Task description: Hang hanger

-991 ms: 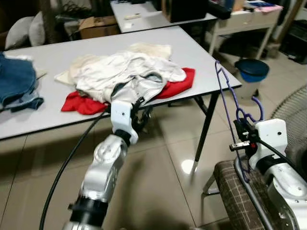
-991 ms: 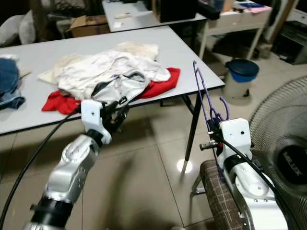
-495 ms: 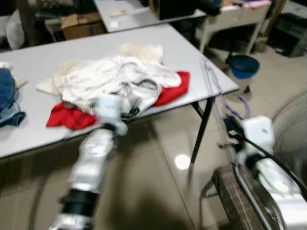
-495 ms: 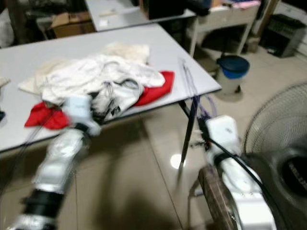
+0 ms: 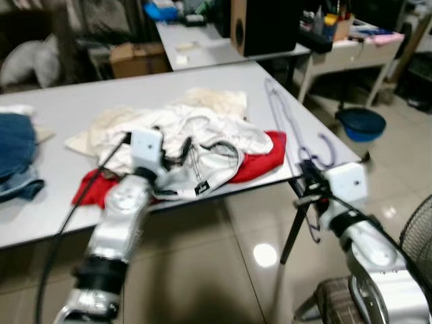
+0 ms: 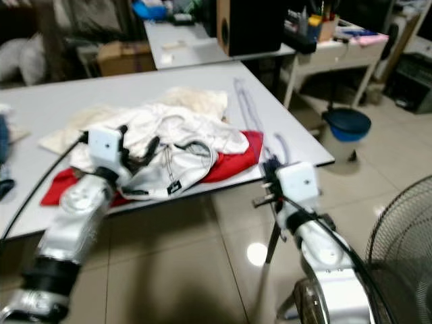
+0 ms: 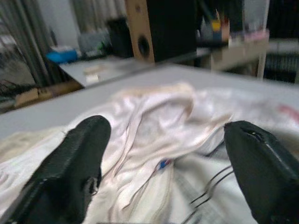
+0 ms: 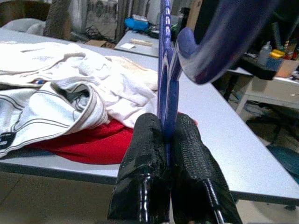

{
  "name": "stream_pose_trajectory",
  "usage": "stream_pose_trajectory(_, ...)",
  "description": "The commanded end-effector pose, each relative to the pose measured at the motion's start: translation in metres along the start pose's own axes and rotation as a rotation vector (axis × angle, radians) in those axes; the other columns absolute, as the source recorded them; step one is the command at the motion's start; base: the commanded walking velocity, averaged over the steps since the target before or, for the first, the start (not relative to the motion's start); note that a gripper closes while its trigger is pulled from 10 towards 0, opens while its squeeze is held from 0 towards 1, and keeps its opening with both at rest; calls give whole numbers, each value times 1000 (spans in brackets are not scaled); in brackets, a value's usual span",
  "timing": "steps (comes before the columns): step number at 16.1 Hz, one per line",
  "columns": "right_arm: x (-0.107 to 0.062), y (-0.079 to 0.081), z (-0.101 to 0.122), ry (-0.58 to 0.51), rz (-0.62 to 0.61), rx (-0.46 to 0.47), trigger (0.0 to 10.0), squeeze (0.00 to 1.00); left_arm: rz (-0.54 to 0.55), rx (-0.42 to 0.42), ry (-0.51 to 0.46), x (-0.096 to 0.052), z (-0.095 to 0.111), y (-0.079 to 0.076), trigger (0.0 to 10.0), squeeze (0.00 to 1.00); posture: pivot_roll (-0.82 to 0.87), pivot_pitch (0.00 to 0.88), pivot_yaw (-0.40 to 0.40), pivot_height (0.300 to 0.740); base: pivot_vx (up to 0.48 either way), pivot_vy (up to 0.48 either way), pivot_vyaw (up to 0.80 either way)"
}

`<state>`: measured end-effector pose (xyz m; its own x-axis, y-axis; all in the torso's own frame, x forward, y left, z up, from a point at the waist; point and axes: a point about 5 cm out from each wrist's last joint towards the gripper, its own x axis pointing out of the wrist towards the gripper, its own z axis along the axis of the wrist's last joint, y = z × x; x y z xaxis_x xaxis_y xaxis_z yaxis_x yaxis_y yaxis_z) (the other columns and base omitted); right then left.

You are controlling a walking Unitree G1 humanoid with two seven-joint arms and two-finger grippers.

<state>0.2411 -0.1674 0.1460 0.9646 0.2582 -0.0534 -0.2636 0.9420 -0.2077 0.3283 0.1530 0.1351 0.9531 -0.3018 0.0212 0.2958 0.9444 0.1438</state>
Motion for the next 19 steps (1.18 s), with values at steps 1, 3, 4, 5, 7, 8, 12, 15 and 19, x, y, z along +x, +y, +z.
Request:
stream_pose_trajectory(1, -4, -3, 3, -16, 6, -14, 10000, 0, -98, 78, -6, 9, 8, -8, 10000, 757, -134, 0, 71, 740, 0, 0, 0)
stream_pose_trajectory(3, -6, -1, 4, -11, 65, -33, 10000, 0, -278, 193, 87, 16, 0, -10, 10000, 0, -130, 0, 81, 740, 0, 0, 0)
stream_pose_trajectory(4, -7, -2, 4, -6, 78, -51, 10000, 0, -298, 224, 104, 20, -1, -8, 10000, 0, -129, 0, 90, 740, 0, 0, 0)
stream_pose_trajectory(5, -7, -3, 5, -2, 78, -48, 10000, 0, -278, 279, 133, 30, -2, -5, 10000, 0, -135, 0, 108, 740, 0, 0, 0)
stream_pose_trajectory(7, -8, -2, 8, 4, 92, -83, 10000, 0, -236, 353, 174, 43, -2, -2, 10000, 0, -143, 0, 130, 740, 0, 0, 0)
stream_pose_trajectory(8, -9, -2, 9, 3, 97, -81, 10000, 0, -230, 361, 175, 47, 0, -3, 10000, 0, -145, 0, 133, 740, 0, 0, 0)
stream_pose_trajectory(12, -19, 6, 11, 8, 155, -94, 10000, 0, -268, 372, 184, 65, 3, -22, 4510, 0, -171, 0, 184, 740, 0, 0, 0)
stream_pose_trajectory(15, -26, 9, 14, 11, 141, -92, 10000, 0, -252, 461, 235, 68, -3, -28, 0, 0, -191, 0, 209, 740, 0, 0, 0)
stream_pose_trajectory(19, -34, 12, 13, 28, 134, -97, 10000, 0, -227, 596, 292, 67, -11, -22, 0, 0, -213, 13, 231, 740, 0, 0, 0)
